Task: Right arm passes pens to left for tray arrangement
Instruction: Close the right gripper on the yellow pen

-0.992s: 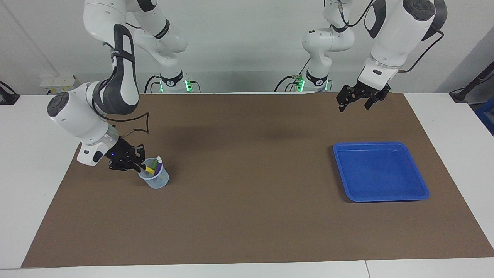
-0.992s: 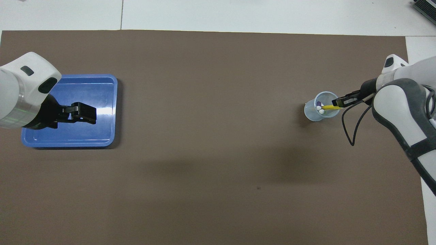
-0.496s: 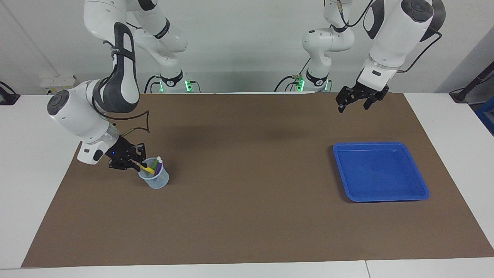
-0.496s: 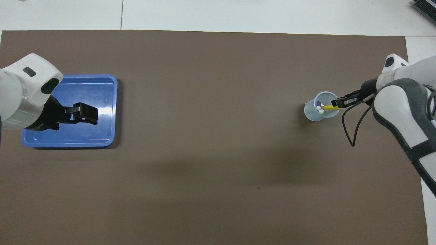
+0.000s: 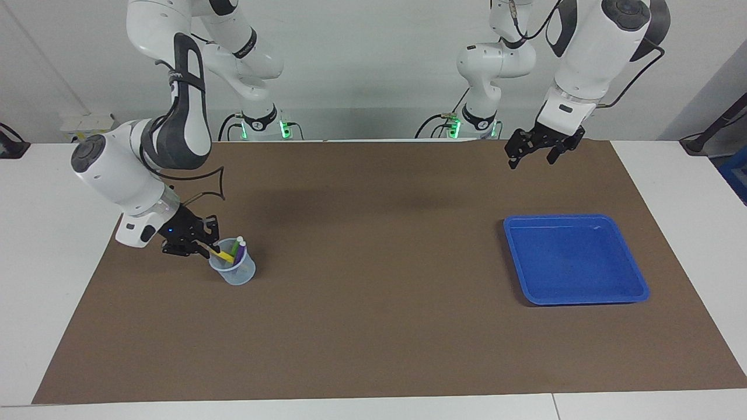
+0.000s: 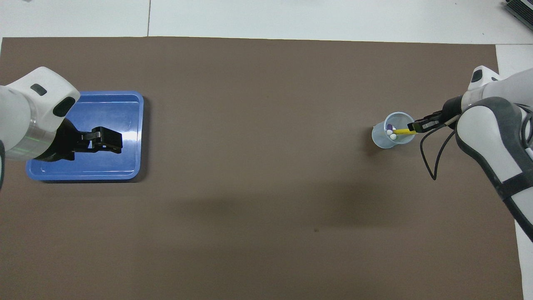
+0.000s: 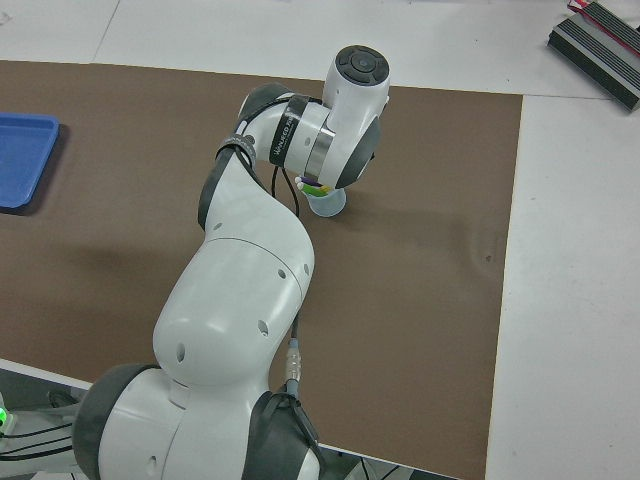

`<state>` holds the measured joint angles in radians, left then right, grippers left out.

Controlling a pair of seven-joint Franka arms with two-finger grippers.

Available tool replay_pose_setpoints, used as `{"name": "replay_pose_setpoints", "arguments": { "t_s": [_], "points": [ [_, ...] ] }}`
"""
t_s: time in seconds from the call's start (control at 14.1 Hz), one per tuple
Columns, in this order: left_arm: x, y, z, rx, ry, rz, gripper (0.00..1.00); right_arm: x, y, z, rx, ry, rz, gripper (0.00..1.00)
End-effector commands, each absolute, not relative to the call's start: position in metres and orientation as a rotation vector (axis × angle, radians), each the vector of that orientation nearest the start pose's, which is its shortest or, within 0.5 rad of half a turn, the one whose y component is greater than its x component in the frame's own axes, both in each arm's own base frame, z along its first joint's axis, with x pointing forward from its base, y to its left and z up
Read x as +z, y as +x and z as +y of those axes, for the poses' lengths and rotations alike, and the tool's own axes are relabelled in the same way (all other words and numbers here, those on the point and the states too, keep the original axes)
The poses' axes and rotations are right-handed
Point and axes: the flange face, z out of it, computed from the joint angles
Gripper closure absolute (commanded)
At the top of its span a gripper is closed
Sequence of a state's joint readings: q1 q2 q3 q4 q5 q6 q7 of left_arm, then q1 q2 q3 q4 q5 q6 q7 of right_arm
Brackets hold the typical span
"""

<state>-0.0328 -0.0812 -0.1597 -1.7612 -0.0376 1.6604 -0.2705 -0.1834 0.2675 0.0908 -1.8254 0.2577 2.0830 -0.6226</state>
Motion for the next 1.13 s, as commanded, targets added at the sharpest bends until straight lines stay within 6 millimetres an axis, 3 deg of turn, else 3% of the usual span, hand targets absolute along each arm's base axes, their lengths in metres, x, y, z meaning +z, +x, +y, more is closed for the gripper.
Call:
{"name": "replay_pose_setpoints", "arguments": {
  "t_s": [0.0, 0.5, 1.06],
  "points": [
    [0.5851, 0.5142, -0.1082, 0.009, -3.149, -0.147, 0.00, 0.3940, 0.6143, -0.0519, -0.091, -2.852, -0.593, 0.73],
    [0.5838, 0.5141, -0.1082, 0.011, -3.149, -0.147, 0.00, 0.3930, 0.6111, -0.0506, -0.083, -2.854, -0.581, 0.73],
    [0.5829, 0.5149, -0.1076, -0.003, -3.152, -0.150, 0.00, 0.3940, 0.6127, -0.0508, -0.087, -2.854, -0.584, 0.87]
  ]
}}
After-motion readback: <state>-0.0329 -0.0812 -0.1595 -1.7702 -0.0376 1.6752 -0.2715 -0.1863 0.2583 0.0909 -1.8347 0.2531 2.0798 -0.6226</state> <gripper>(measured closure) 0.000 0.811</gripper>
